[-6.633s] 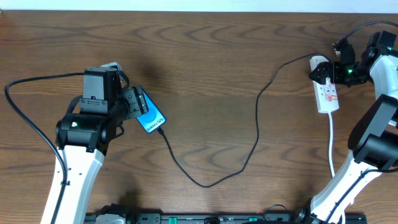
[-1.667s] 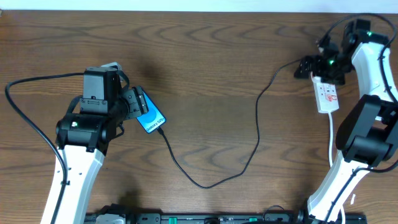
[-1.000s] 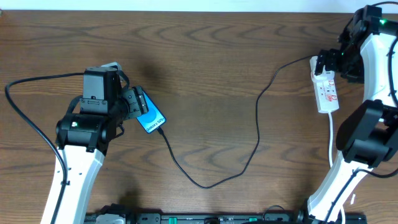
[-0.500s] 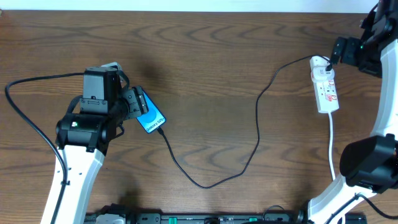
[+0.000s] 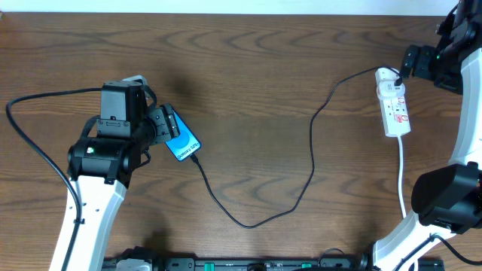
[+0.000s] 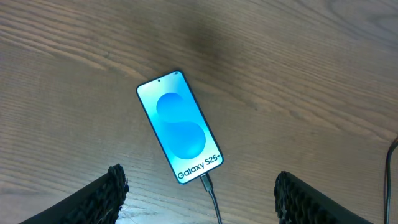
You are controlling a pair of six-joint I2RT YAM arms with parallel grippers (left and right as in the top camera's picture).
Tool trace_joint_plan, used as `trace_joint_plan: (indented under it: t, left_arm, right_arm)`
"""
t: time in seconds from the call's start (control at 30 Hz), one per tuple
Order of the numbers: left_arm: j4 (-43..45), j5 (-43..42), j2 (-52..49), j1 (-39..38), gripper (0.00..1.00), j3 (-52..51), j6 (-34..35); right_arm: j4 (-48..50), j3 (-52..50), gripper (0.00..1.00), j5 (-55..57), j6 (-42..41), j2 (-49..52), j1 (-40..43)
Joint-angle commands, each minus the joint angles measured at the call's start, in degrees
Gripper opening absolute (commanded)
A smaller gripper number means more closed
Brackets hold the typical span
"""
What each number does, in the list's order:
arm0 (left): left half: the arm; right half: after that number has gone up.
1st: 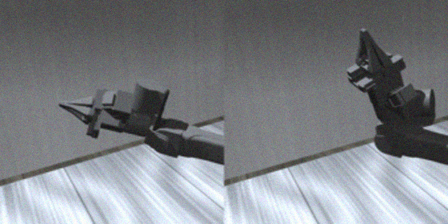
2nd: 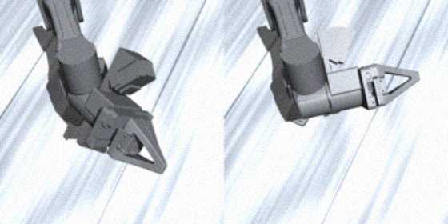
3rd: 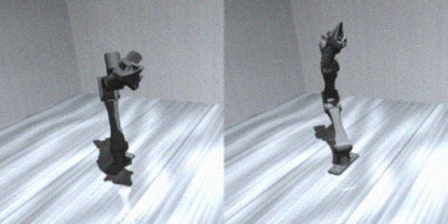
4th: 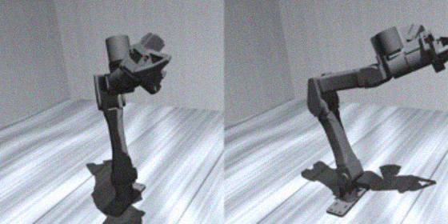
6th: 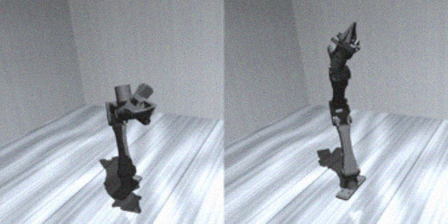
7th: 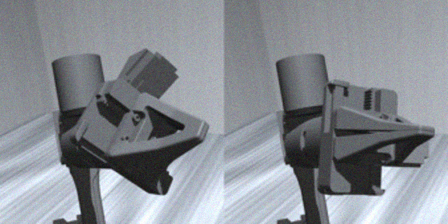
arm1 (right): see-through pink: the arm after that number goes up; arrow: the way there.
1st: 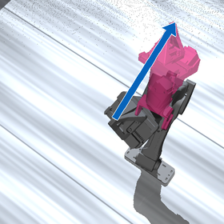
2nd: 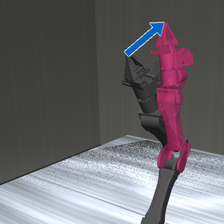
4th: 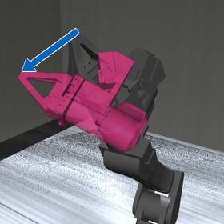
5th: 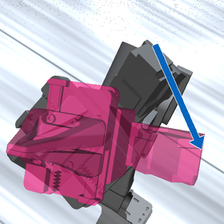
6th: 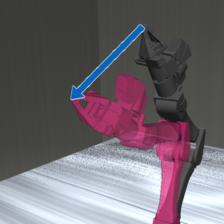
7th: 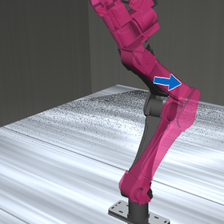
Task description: Plug charger to phone and switch on socket
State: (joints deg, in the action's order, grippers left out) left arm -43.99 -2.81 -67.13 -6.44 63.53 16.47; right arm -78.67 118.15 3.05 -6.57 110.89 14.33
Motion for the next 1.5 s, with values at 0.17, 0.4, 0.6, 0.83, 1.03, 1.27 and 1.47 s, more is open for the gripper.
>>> trace_joint_plan:
  t: [0.17, 0.4, 0.6, 0.83, 1.03, 1.27, 1.47]
  left_arm:
    - [-0.17, 0.72, -0.22, -0.13, 0.78, 0.46, -0.57]
    - [-0.17, 0.72, -0.22, -0.13, 0.78, 0.46, -0.57]
    - [-0.17, 0.72, -0.22, -0.13, 0.78, 0.46, -0.57]
    - [-0.17, 0.72, -0.22, -0.13, 0.78, 0.46, -0.57]
    - [-0.55, 1.16, 0.50, -0.13, 0.78, 0.35, -0.59]
    - [-0.22, 1.22, 4.24, -0.13, 0.78, -3.37, -0.59]
    - [10.75, 3.17, 13.16, 0.33, 0.78, -17.70, -0.57]
  right_arm:
    - [-0.20, 0.72, 0.99, 0.46, -0.70, -0.26, -0.11]
    - [-0.20, 0.72, 0.99, 0.46, -0.70, -0.26, -0.13]
    - [-0.20, 0.72, 0.99, 0.46, -0.70, -0.26, -0.11]
    - [-0.20, 0.72, 0.99, 0.46, -0.70, -0.26, -0.11]
    - [-0.20, 0.72, 0.99, 0.46, -0.70, -0.26, -0.11]
    - [-0.20, 0.72, 0.99, 0.46, -0.70, -0.26, -0.11]
    - [-0.20, 0.72, 0.99, 0.46, -0.70, -0.26, -0.11]
